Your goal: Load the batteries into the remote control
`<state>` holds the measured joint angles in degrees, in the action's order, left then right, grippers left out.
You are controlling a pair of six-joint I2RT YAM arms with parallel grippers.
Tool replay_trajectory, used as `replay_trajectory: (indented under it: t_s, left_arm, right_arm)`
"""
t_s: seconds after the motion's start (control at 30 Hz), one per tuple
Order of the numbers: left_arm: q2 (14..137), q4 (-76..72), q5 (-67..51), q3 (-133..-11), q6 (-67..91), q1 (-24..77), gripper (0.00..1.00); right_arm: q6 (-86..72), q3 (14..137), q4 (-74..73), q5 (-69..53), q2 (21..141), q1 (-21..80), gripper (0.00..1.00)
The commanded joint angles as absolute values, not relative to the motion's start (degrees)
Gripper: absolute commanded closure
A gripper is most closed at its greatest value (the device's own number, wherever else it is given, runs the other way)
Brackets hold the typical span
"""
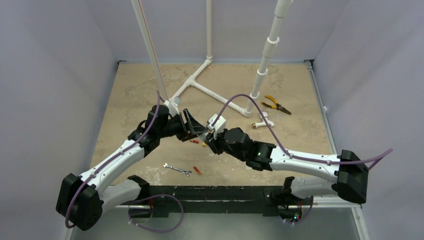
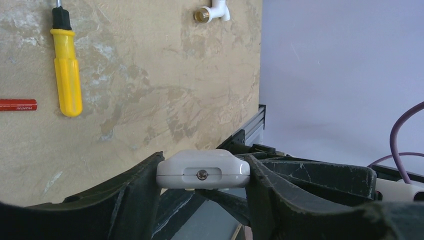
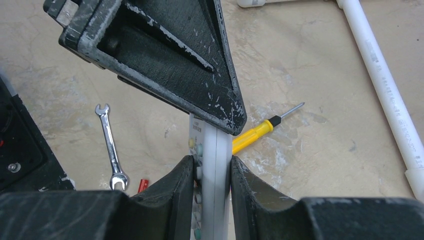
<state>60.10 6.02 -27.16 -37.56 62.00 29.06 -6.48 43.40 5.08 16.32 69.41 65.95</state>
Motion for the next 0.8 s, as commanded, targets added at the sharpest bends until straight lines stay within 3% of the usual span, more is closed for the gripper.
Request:
replay_trajectory:
  t_s: [0.0, 0.1, 0.27, 0.33, 0.43, 0.77]
  left_arm:
    - [60.00, 2.99, -26.79, -38.77, 62.23, 29.52, 0.47]
    - [60.07, 2.77, -27.11, -38.85, 62.18, 29.62, 0.60]
    - [60.47, 0.94, -29.39, -38.78, 61.08, 29.57, 1.00]
    - [60.76, -2.47, -30.92, -38.49, 60.77, 29.53, 1.00]
    - [60.83, -4.99, -32.08, -37.87, 60.57, 29.58, 1.00]
    - [60.64, -10.26, -34.50, -35.99, 59.15, 29.60, 1.00]
  right_arm:
    - [-6.35, 46.73, 6.77, 16.24, 68.93, 65.90, 1.00]
    - [-6.38, 46.73, 6.56, 16.15, 68.91, 65.92, 1.00]
    - [-6.47, 47.34, 5.68, 15.95, 68.87, 65.92, 0.64]
    - [-6.42, 47.15, 5.69, 15.31, 68.42, 65.92, 0.50]
    - [-6.55, 46.91, 6.24, 13.08, 67.68, 65.92, 0.39]
    - [-6.06, 45.02, 5.34, 16.07, 63.66, 65.92, 0.34]
